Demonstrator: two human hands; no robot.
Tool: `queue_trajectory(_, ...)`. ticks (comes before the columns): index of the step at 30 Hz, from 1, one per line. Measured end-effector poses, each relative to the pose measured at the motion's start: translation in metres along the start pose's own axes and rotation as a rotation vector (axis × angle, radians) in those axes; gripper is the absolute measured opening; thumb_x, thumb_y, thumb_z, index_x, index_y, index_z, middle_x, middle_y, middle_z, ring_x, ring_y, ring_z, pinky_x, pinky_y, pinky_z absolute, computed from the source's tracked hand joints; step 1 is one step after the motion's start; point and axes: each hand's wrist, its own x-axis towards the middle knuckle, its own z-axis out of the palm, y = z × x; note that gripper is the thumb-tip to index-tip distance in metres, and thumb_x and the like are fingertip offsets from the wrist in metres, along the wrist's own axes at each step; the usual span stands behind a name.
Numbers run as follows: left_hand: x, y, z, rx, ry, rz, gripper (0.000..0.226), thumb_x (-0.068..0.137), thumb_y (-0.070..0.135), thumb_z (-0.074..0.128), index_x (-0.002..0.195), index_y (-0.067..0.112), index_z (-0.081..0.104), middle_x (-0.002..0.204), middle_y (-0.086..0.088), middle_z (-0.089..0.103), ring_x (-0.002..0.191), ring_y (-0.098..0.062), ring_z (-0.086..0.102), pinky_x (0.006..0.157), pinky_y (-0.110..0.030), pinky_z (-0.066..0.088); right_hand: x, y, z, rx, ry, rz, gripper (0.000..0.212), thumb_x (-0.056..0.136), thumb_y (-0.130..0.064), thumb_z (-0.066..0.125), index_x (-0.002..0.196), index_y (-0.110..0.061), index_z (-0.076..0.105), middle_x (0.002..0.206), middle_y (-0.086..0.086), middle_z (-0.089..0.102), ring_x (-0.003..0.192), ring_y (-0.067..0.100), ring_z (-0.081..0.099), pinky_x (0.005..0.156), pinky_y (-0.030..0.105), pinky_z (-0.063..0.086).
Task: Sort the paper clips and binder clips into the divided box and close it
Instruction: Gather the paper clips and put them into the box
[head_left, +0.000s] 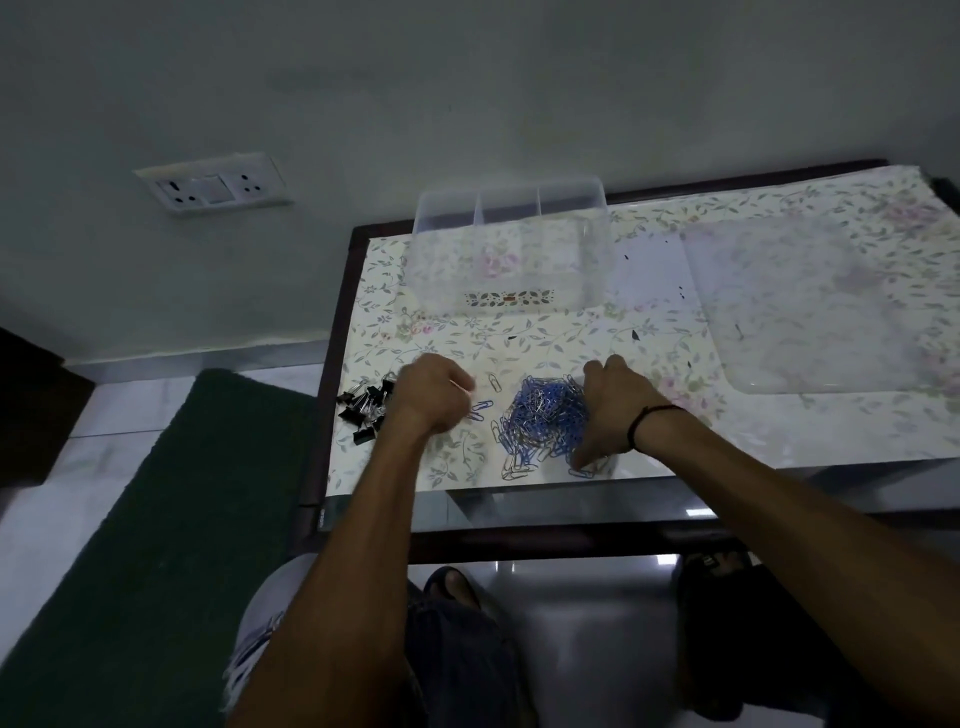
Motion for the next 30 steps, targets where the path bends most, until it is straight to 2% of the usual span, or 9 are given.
queue_trajectory(3,-0.005,-0.009,-0.011,0.238,0.077,0.036,0.031,0.09,0.003,0.059,0.119,0.006,0.07,0.126,-0.011,0.069,0.105,-0.022,0.065,0.093,-0.028,0.051,-0.002,0.005,-0.003,-0.055,0.057,0.008,0.103,0.061,-0.05,0.088,0.138,-0.004,0.037,0.143,0.019,0.032,0.12,0.032,0.053,0.097,0.036,0.049)
queue_trajectory(5,-0.017,-0.011,0.004,0.243,-0.049,0.037,0.03,0.1,0.015,0.05,0.126,0.002,0.059,0.135,-0.015,0.061,0.107,-0.023,0.06,0.09,-0.025,0.049,-0.001,0.007,0.0,-0.078,0.099,-0.023,0.096,0.067,-0.056,0.081,0.135,-0.004,0.039,0.138,0.019,0.037,0.121,0.033,0.049,0.098,0.038,0.046)
queue_trajectory(6,-0.023,-0.013,0.017,0.229,-0.127,0.029,0.042,0.104,0.025,0.044,0.139,0.001,0.047,0.149,-0.018,0.048,0.125,-0.028,0.054,0.101,-0.032,0.046,0.0,0.008,0.005,-0.077,0.11,-0.043,0.092,0.071,-0.057,0.077,0.135,-0.004,0.038,0.137,0.019,0.038,0.121,0.033,0.046,0.099,0.039,0.045)
queue_trajectory(8,-0.033,-0.017,0.044,0.233,-0.216,0.017,0.069,0.106,0.044,0.03,0.158,0.002,0.011,0.167,-0.017,0.006,0.154,-0.031,0.013,0.123,-0.042,0.019,0.001,0.009,0.014,-0.034,0.107,-0.076,0.084,0.082,-0.054,0.068,0.14,-0.004,0.033,0.141,0.019,0.037,0.126,0.034,0.042,0.101,0.04,0.043)
queue_trajectory(11,-0.04,-0.019,0.073,0.179,-0.146,0.061,0.076,0.105,0.052,0.018,0.158,0.005,-0.009,0.166,-0.013,-0.018,0.154,-0.027,-0.015,0.126,-0.042,-0.001,0.006,0.005,0.028,0.13,0.107,-0.11,0.065,0.096,-0.041,0.052,0.144,-0.004,0.03,0.145,0.017,0.037,0.133,0.033,0.037,0.109,0.042,0.038)
queue_trajectory(16,-0.048,0.001,0.098,0.0,-0.164,0.227,0.068,0.108,0.044,0.019,0.159,0.006,-0.005,0.167,-0.009,-0.014,0.154,-0.021,-0.015,0.125,-0.035,-0.006,0.007,0.002,0.035,0.235,0.037,-0.107,0.072,0.097,-0.02,0.045,0.155,-0.003,0.007,0.164,0.016,0.007,0.152,0.029,0.006,0.123,0.041,0.016)
queue_trajectory(20,-0.023,0.001,0.083,-0.058,-0.033,0.216,0.065,0.108,0.043,0.017,0.16,0.01,-0.005,0.168,-0.005,-0.012,0.155,-0.018,-0.012,0.124,-0.033,-0.004,0.005,0.0,0.032,0.192,-0.021,-0.136,0.083,0.098,-0.021,0.049,0.156,-0.003,-0.008,0.165,0.014,-0.01,0.153,0.027,-0.006,0.125,0.038,0.01)
queue_trajectory(26,-0.011,0.004,0.07,0.003,-0.228,0.327,0.06,0.109,0.04,0.028,0.161,0.013,0.011,0.169,-0.004,0.004,0.156,-0.017,0.004,0.122,-0.027,0.004,-0.001,0.006,0.02,-0.029,-0.109,-0.232,0.109,0.085,-0.026,0.071,0.156,-0.006,-0.009,0.166,0.011,-0.004,0.153,0.025,0.008,0.122,0.03,0.019)
queue_trajectory(30,-0.008,0.004,0.042,0.164,-0.241,0.441,0.097,0.086,0.045,0.074,0.16,0.018,0.018,0.165,-0.003,0.025,0.151,-0.019,0.026,0.116,-0.022,0.02,-0.004,0.012,0.011,-0.106,-0.071,-0.205,0.143,0.056,-0.04,0.093,0.156,-0.005,-0.003,0.158,0.013,0.022,0.142,0.029,0.031,0.116,0.034,0.033)
